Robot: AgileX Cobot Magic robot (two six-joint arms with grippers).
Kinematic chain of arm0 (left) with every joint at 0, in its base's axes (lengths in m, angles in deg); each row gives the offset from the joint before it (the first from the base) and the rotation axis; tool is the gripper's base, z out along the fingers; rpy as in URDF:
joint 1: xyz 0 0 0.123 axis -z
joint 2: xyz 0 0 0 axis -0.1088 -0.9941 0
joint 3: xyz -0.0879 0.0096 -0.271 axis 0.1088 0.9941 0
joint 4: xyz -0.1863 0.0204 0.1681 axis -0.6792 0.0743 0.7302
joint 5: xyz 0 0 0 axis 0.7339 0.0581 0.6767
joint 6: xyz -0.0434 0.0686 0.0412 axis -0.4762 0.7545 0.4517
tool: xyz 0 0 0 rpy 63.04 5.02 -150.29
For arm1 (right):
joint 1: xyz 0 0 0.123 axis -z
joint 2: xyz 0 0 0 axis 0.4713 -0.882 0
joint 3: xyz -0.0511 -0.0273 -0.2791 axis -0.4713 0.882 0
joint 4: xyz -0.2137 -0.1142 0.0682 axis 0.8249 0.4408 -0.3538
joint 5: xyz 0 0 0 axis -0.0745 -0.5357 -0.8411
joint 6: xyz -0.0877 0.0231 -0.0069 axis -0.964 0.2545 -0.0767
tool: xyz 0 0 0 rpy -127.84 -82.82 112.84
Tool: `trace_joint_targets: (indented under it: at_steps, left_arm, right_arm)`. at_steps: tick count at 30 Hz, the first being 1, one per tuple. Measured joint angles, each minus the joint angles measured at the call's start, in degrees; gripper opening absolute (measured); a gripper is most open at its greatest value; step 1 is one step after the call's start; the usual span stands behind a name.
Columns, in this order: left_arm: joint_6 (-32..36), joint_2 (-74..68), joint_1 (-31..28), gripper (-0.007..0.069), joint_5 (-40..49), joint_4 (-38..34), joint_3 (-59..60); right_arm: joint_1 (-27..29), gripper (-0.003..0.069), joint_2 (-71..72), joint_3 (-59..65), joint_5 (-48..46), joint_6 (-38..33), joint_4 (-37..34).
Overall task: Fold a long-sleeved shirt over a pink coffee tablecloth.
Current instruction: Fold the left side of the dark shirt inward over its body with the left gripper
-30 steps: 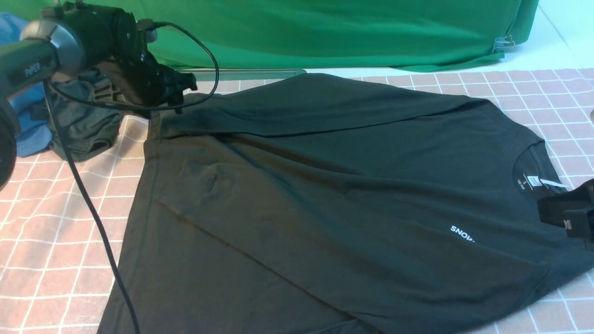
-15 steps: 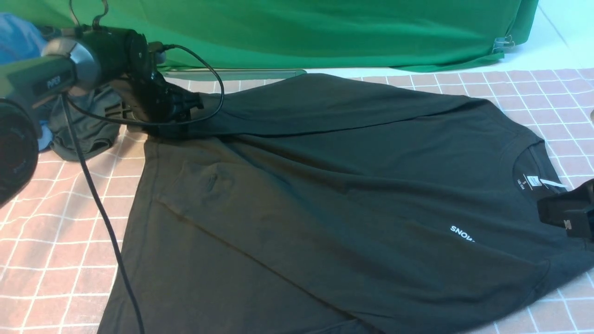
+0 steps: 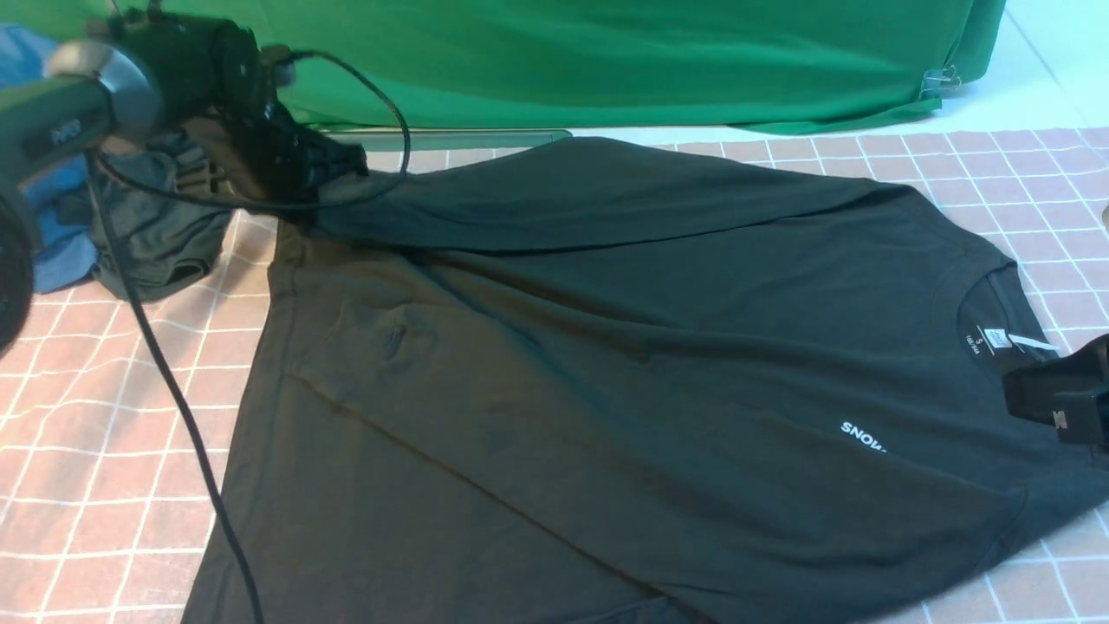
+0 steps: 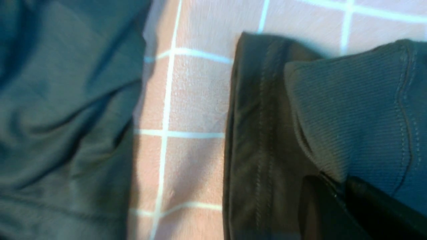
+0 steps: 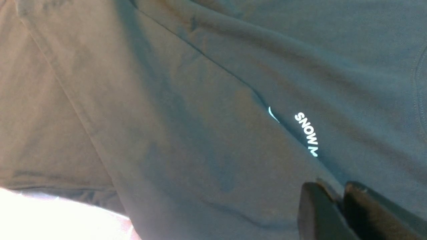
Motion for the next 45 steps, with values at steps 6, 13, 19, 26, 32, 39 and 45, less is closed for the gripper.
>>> trace_joint_targets:
  at_steps: [6, 13, 19, 26, 32, 39, 45]
  left_arm:
    - [1.02, 4.90, 0.00, 0.0032, 5.52, -3.60, 0.00]
    - [3.72, 9.77, 0.18, 0.0032, 14.26, -11.13, 0.70]
    - [3.90, 17.57, 2.97, 0.0032, 16.28, -13.16, 9.56]
    - [1.50, 25.44, 3.99, 0.0032, 16.12, -13.79, 22.28]
    - [0.96, 30.15, 4.03, 0.0032, 15.83, -13.21, 31.21]
    - [0.54, 31.34, 4.03, 0.0032, 15.12, -14.19, 36.50]
    - [0.27, 31.34, 4.03, 0.0032, 13.56, -14.70, 41.33]
  right_arm:
    - [0.00, 0.0144, 0.00, 0.00, 0.00, 0.00, 0.00]
    - [0.00, 0.0144, 0.00, 0.00, 2.20, -1.06, 1.50]
    - [0.00, 0.0144, 0.00, 0.00, 6.24, -1.06, 5.18]
    - [0.00, 0.0144, 0.00, 0.00, 7.13, -1.01, 6.16]
    - [0.00, 0.0144, 0.00, 0.00, 7.65, -1.01, 6.28]
    - [0.00, 0.0144, 0.00, 0.00, 7.70, -1.01, 6.34]
    - [0.00, 0.0144, 0.00, 0.00, 7.88, -1.01, 6.36]
